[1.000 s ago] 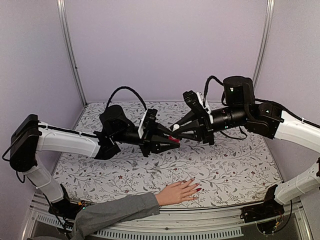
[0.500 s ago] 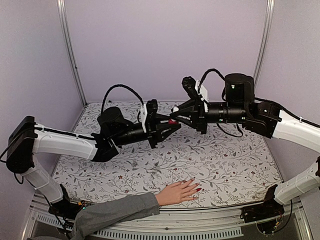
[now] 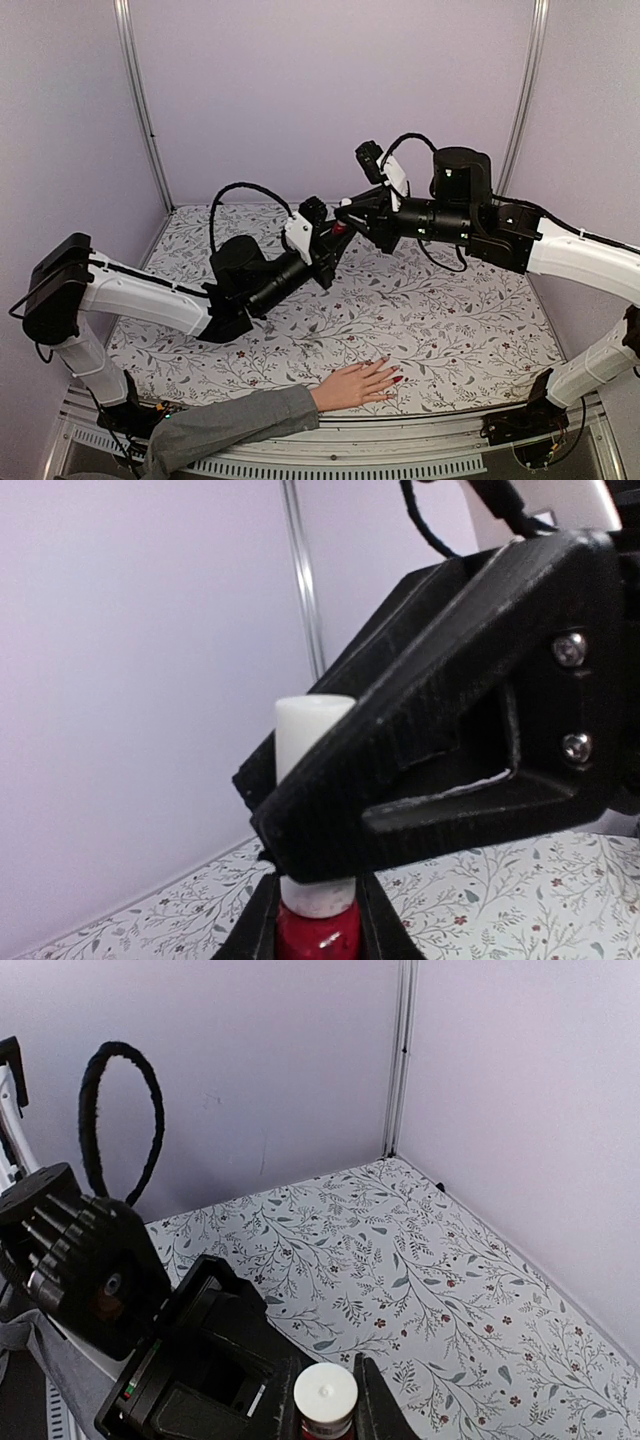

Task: Paint the nails
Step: Screw the nail polish bottle.

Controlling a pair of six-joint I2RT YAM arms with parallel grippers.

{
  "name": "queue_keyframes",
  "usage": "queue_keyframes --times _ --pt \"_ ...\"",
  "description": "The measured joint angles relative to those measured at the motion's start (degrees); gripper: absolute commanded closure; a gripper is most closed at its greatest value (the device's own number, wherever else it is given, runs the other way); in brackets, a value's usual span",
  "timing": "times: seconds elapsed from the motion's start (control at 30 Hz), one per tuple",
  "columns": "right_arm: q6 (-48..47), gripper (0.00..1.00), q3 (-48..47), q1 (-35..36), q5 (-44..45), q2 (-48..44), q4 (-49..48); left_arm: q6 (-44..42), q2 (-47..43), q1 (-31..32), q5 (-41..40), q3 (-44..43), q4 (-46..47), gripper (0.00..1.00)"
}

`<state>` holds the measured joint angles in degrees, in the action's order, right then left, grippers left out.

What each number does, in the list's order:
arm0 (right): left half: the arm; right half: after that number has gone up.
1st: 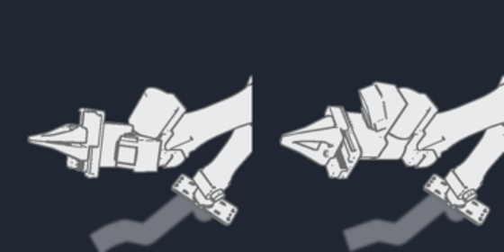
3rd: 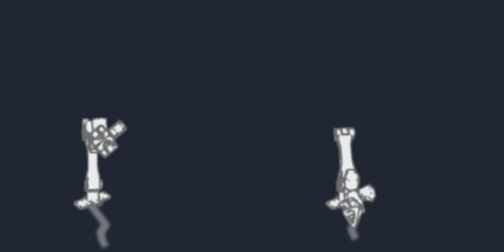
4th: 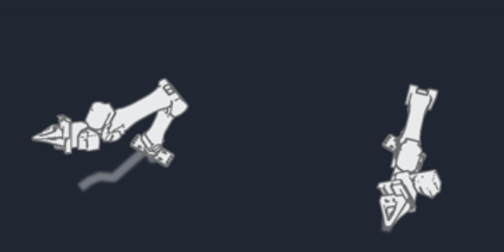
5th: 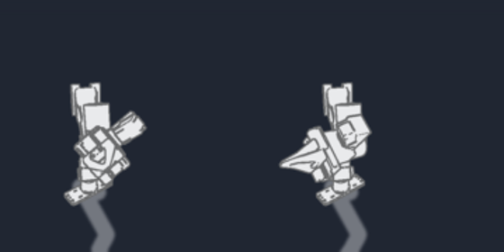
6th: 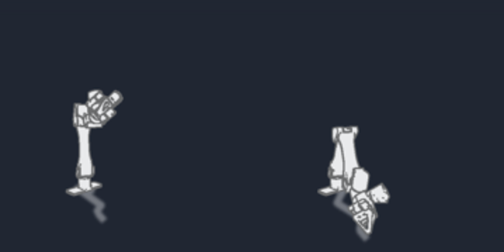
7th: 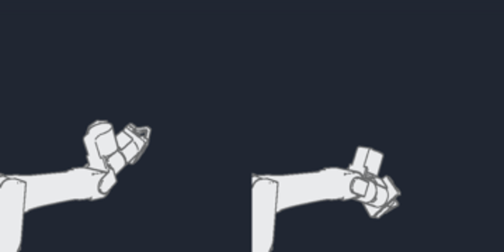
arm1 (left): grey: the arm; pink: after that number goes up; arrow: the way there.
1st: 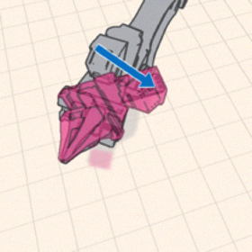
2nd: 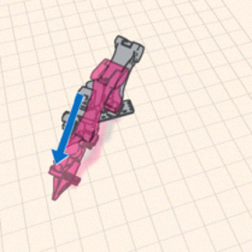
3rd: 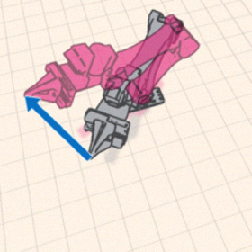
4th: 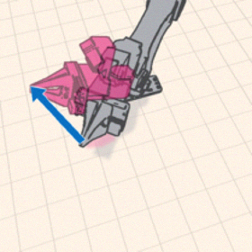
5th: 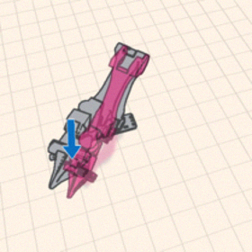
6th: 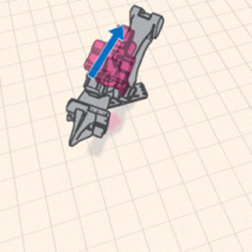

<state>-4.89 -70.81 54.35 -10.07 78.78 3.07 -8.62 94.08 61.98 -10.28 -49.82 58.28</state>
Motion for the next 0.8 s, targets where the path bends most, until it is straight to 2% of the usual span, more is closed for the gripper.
queue_keyframes --times 0.2,0.4,0.43,0.5,0.6,0.8 --pt "3.69 1.00 0.00 0.00 4.07 1.44 -1.57 -4.52 4.72 2.93 -13.64 -2.49 4.59 1.00" --pt "5.62 0.98 0.00 0.20 5.33 1.92 -2.78 -7.76 5.86 4.04 -19.37 -3.48 5.92 1.00" --pt "5.66 0.93 0.00 0.24 5.42 1.92 -2.82 -7.85 5.86 4.04 -19.39 -3.48 5.99 1.00" --pt "5.62 0.75 0.00 0.31 5.53 1.92 -2.84 -7.63 5.68 4.00 -18.93 -3.23 6.01 1.00" --pt "5.51 0.61 0.44 0.87 4.92 1.70 -2.73 -6.27 4.61 3.39 -16.15 -2.05 5.92 1.00" --pt "4.52 0.44 3.02 1.92 2.97 -0.57 -2.38 -2.43 1.46 1.60 -6.67 0.61 4.90 1.00"
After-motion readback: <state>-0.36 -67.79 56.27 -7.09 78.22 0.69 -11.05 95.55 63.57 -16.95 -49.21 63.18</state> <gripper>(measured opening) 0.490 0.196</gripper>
